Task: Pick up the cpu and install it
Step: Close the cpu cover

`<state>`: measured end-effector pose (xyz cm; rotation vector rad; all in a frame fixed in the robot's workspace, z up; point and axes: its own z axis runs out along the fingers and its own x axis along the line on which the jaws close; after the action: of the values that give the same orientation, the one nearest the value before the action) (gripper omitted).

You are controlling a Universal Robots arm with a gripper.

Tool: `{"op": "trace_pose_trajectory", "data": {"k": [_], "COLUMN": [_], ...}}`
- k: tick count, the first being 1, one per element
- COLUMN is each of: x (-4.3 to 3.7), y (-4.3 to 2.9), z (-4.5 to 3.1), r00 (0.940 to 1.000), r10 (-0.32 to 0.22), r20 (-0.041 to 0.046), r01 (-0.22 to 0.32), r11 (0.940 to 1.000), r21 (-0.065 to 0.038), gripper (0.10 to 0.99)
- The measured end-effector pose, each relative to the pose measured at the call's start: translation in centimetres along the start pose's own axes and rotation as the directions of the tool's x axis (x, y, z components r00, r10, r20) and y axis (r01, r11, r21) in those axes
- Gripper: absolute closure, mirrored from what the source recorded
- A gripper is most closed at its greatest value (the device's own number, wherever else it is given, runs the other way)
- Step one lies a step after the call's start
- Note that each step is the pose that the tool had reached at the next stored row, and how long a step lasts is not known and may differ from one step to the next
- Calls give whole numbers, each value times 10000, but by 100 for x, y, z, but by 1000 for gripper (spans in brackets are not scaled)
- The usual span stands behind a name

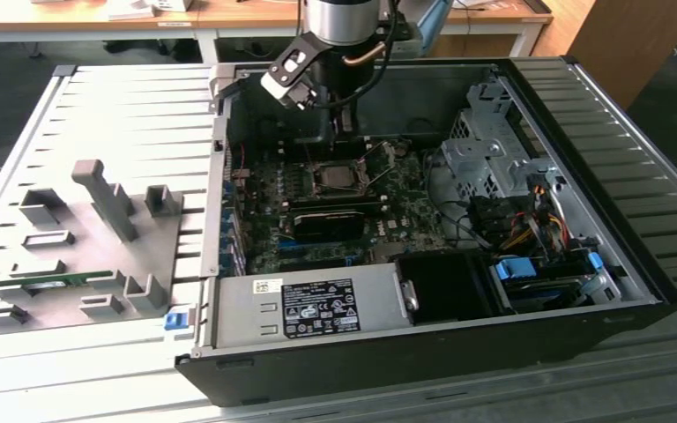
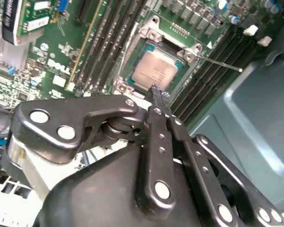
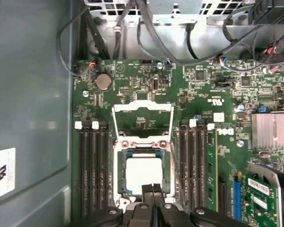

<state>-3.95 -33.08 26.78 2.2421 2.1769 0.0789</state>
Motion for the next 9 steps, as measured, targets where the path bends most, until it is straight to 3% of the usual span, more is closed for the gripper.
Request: {"op": "trace_pose_trajectory", "data": {"k": [9], "x": [-31], "y": [20], "z": [1], "r00": [10000], "r10": [8], "r20": [0], "r01": [-8], "r11": [10000], "r21": [3], "gripper": [980]}}
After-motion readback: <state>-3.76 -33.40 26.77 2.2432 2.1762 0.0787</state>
